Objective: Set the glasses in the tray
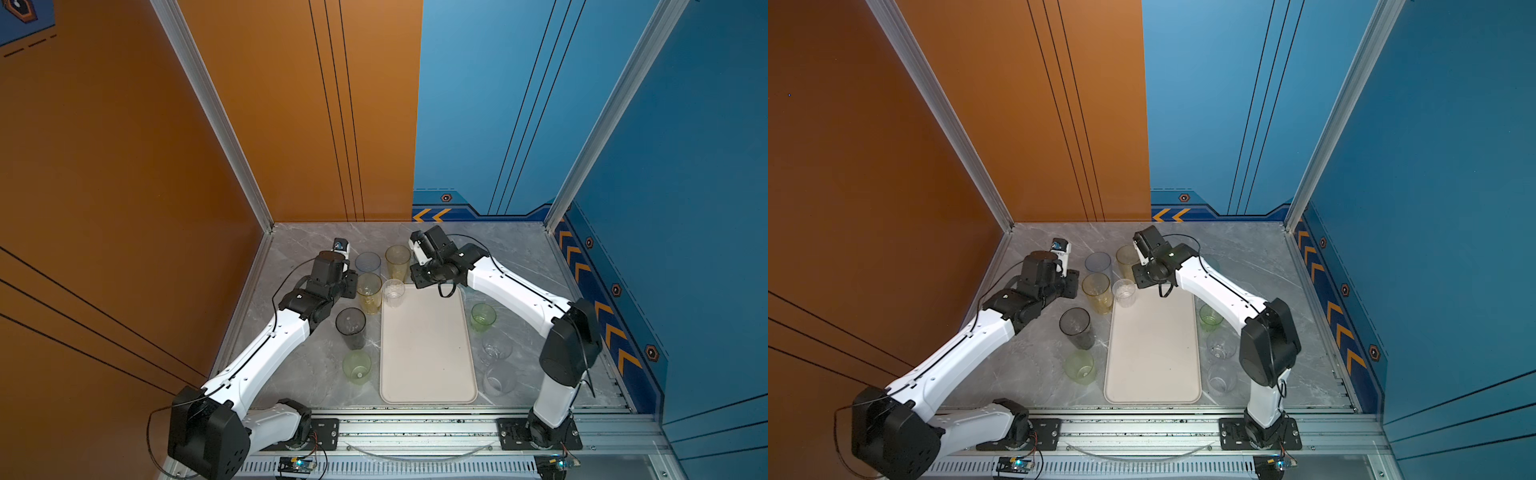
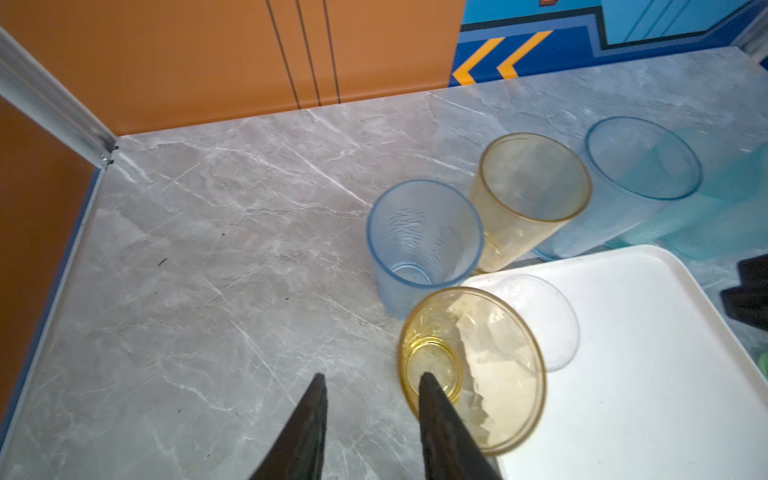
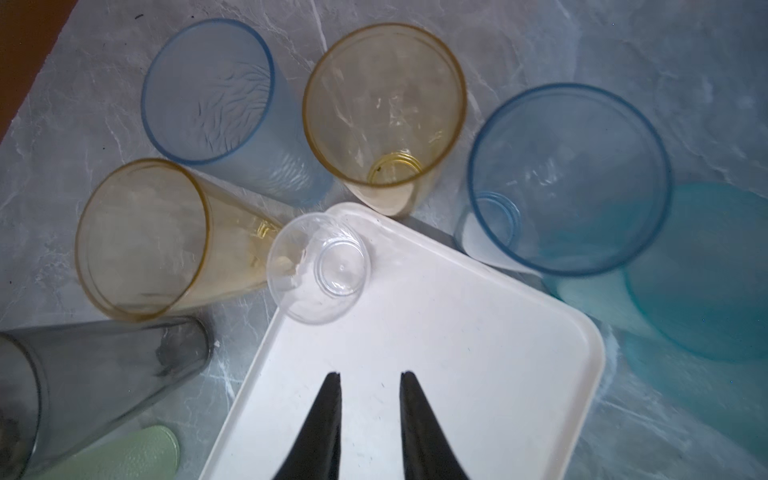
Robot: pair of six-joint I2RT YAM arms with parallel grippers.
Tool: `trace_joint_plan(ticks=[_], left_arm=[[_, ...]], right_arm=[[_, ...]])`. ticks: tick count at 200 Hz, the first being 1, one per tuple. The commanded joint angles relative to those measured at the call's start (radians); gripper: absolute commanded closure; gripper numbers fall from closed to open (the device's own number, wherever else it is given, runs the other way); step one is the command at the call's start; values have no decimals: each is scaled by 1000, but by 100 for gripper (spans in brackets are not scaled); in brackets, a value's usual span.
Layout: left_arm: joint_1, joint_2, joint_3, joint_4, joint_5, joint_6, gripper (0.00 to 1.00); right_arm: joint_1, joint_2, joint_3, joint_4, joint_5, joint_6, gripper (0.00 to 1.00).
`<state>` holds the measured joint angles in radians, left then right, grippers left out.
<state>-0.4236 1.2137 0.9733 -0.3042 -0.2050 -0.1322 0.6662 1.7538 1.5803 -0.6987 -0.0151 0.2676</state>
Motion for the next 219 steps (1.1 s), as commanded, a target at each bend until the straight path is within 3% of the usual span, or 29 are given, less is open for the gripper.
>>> trace_joint_plan(ticks=[1, 30, 56, 87, 130, 219], left_arm=[[-71, 40, 35, 1, -21, -5, 62], [-143, 107, 45, 68, 67, -57, 63], [-204, 178, 86, 77, 62, -65, 64], [-244, 222, 126, 78, 64, -60, 64], [-250, 218, 145, 74, 62, -52, 64], [-235, 216, 155, 42, 39, -29, 63]], right_arm=[[-45, -124, -127, -16, 79, 40, 76], [-140, -298, -303, -61, 106, 77, 77], [-221, -420, -420, -128, 144, 98, 77], [-376, -503, -541, -150, 107, 110, 78], [-444, -493, -586, -134, 42, 98, 79], [-464, -382, -599, -75, -20, 82, 79]])
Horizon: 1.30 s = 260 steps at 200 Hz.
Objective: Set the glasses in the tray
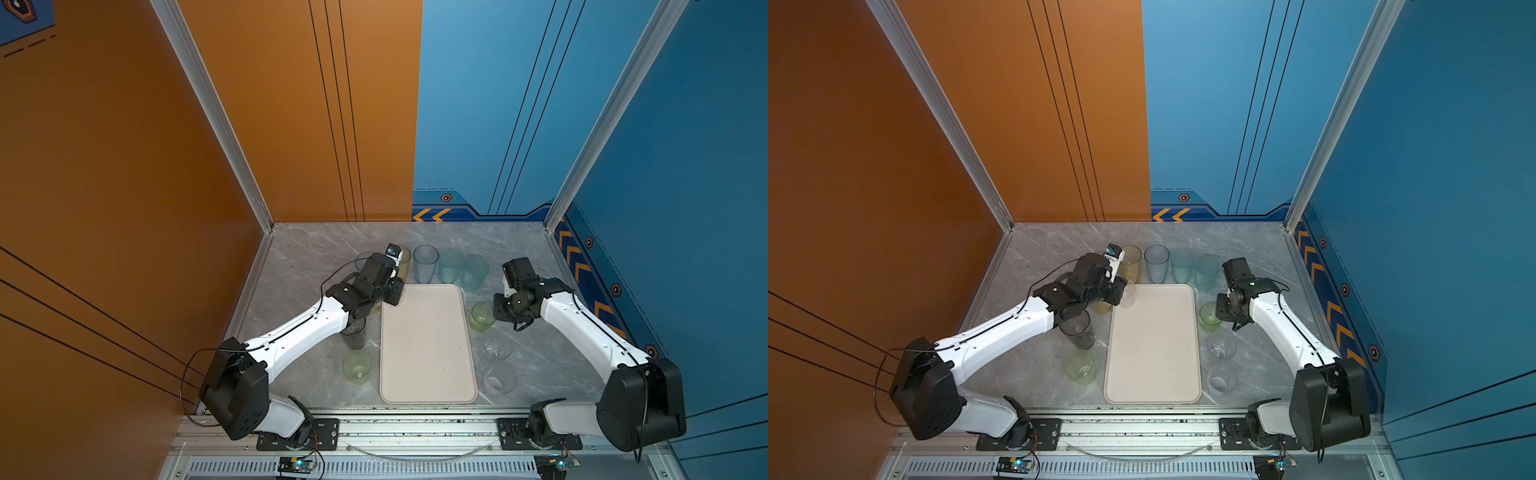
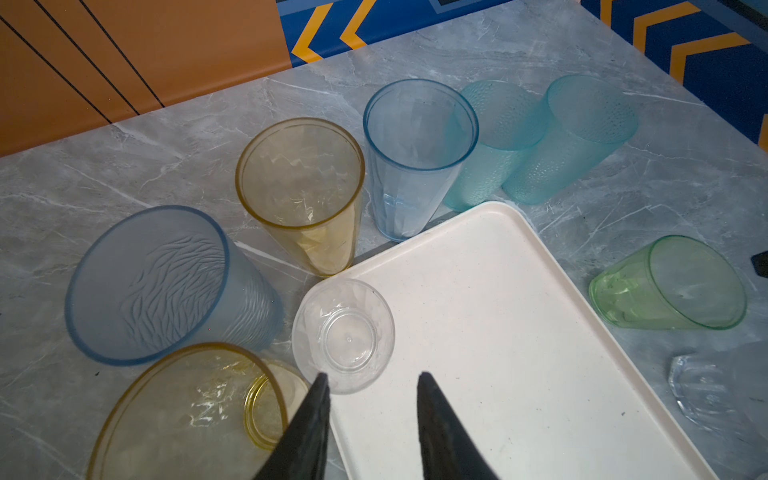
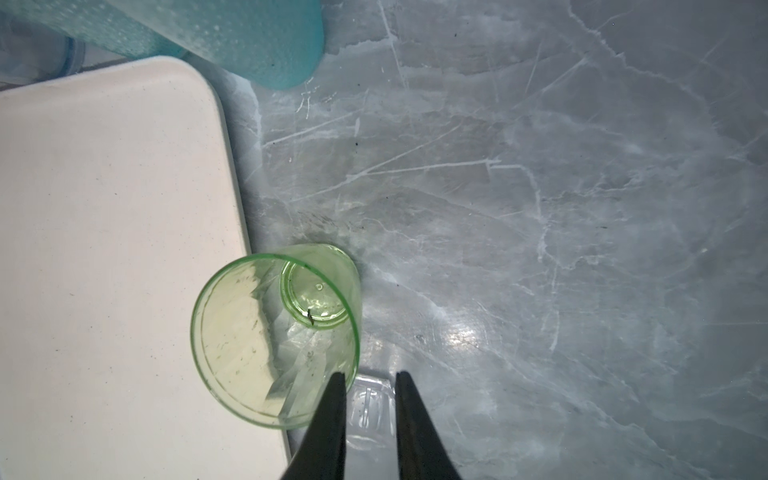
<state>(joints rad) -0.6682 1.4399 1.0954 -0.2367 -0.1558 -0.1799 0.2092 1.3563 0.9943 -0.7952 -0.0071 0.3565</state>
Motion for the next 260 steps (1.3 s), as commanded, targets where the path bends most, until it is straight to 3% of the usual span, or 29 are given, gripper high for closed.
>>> trace_joint_plan(ticks=[1, 92, 187, 260], left_arm=[[10, -10, 33, -25, -10, 20, 63], [35, -17, 35, -36, -8, 25, 63], [41, -19, 27, -38, -8, 20, 63], [47, -28, 15, -38, -8, 20, 63]], right_arm=[[-6, 16, -12, 22, -28, -7, 79], [-19, 81, -8, 48, -39, -16, 80], [-17, 120, -9, 77, -60, -17, 90], [-3, 61, 2, 70, -3, -17, 99]])
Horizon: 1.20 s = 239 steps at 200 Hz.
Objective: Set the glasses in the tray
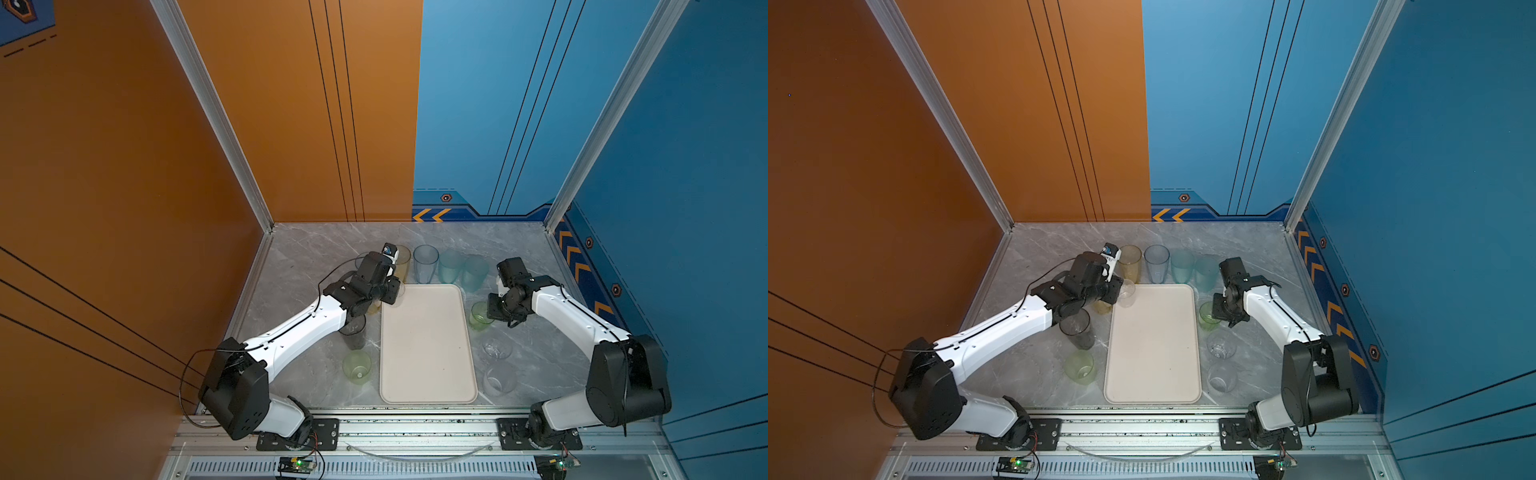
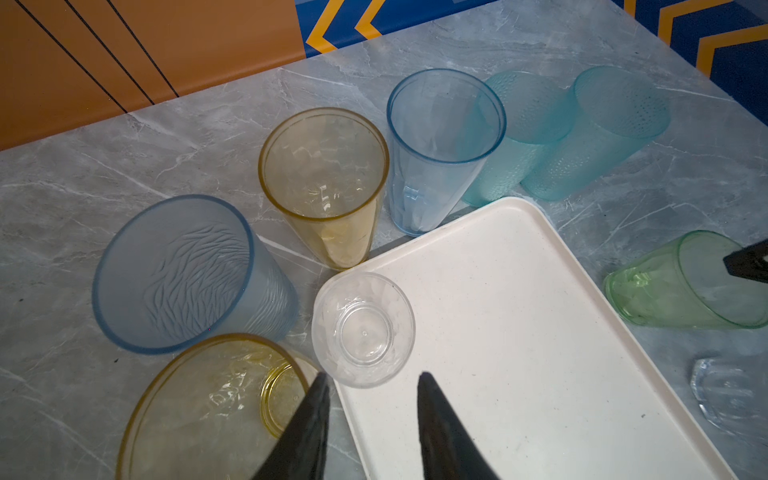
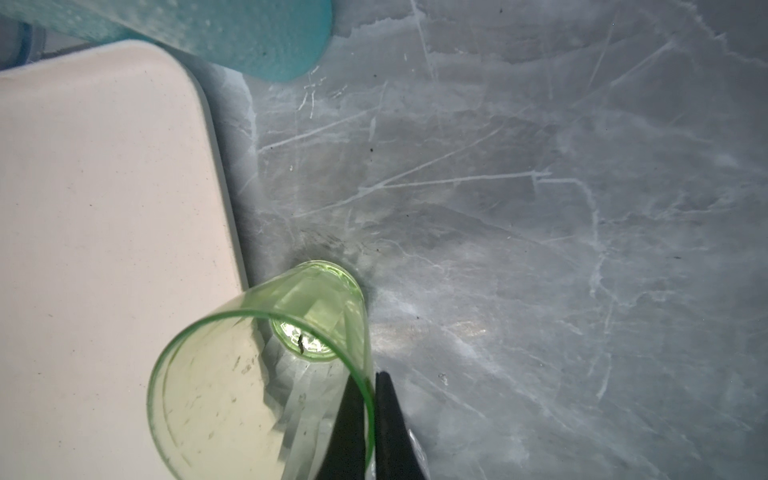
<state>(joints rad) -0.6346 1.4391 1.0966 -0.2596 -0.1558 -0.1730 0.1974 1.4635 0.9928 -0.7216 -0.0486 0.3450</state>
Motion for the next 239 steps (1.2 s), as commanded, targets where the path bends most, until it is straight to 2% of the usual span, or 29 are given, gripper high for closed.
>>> trace_joint_plan(ticks=[1, 46, 83, 146, 239], left_arm=[[14, -28, 14, -14, -8, 13, 63], [24, -46, -2, -13, -7, 13, 63], [28, -54, -11, -10, -5, 10, 63], [31, -73, -25, -8, 2, 8, 63], [61, -105, -60, -8, 12, 9, 62]], right_arm=[[9, -48, 4, -5, 40, -6, 99], [57, -94, 89, -58, 106, -15, 100], [152, -66, 198, -77, 121, -17, 99], [287, 153, 382, -56, 96, -34, 99], [374, 416, 604, -89, 81, -65, 99]])
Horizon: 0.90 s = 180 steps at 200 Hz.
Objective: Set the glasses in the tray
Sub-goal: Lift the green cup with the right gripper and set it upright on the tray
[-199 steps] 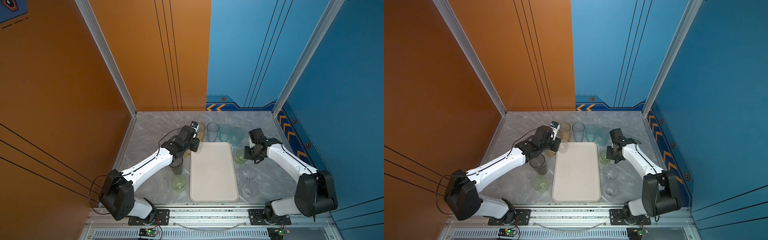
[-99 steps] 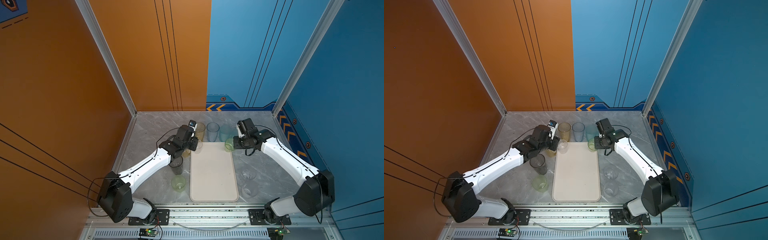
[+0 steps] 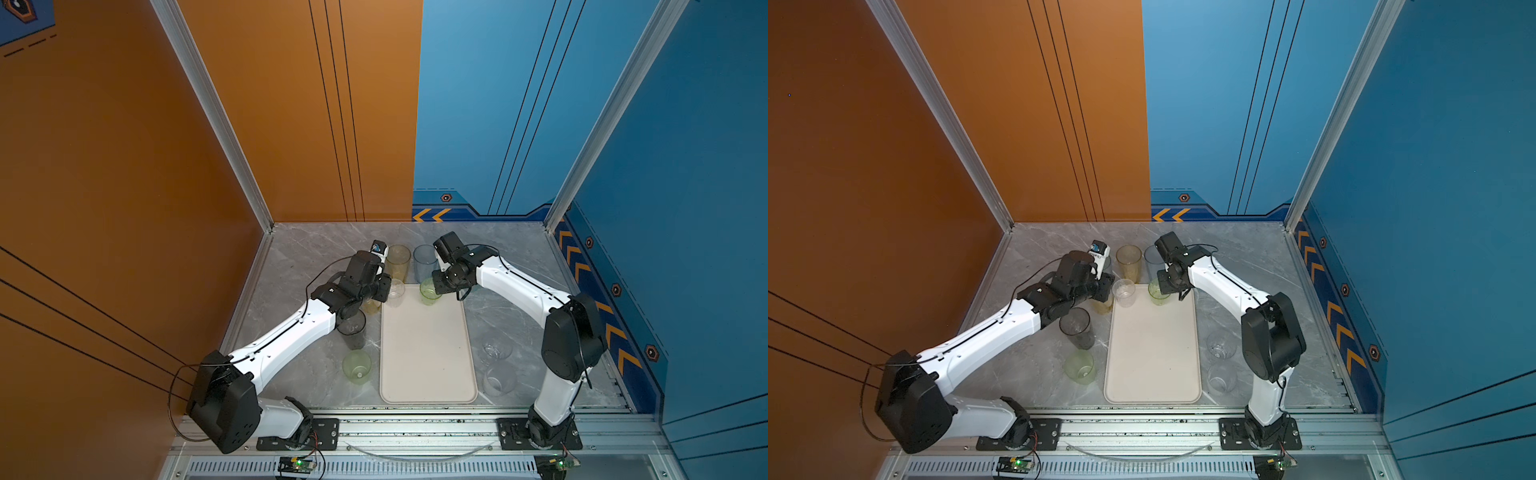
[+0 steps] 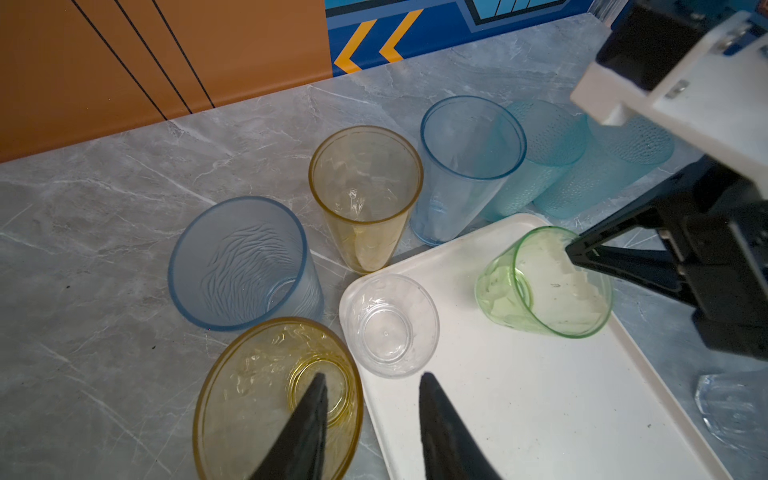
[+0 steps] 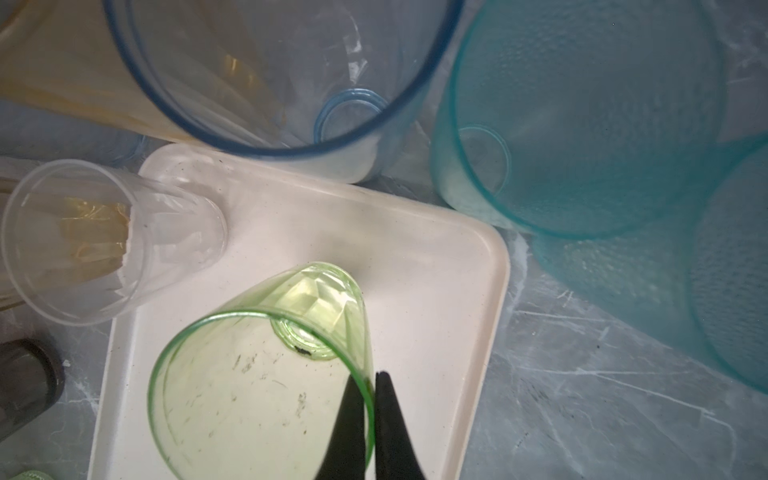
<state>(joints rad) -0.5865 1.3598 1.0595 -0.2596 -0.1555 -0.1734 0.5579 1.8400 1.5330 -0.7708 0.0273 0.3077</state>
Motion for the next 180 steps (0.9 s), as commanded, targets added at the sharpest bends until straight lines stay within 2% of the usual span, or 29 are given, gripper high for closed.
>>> trace_joint_plan(ticks=[1, 89, 180], left_arm=[[14, -26, -23, -8, 11, 9, 62], [35, -40, -58, -7, 23, 8, 62], [46, -46, -68, -9, 30, 6, 62]], right_arm=[[14, 41, 66, -40, 5, -28, 99], [36, 154, 169, -84, 21, -54, 99], [39, 209, 217, -98, 24, -64, 98]])
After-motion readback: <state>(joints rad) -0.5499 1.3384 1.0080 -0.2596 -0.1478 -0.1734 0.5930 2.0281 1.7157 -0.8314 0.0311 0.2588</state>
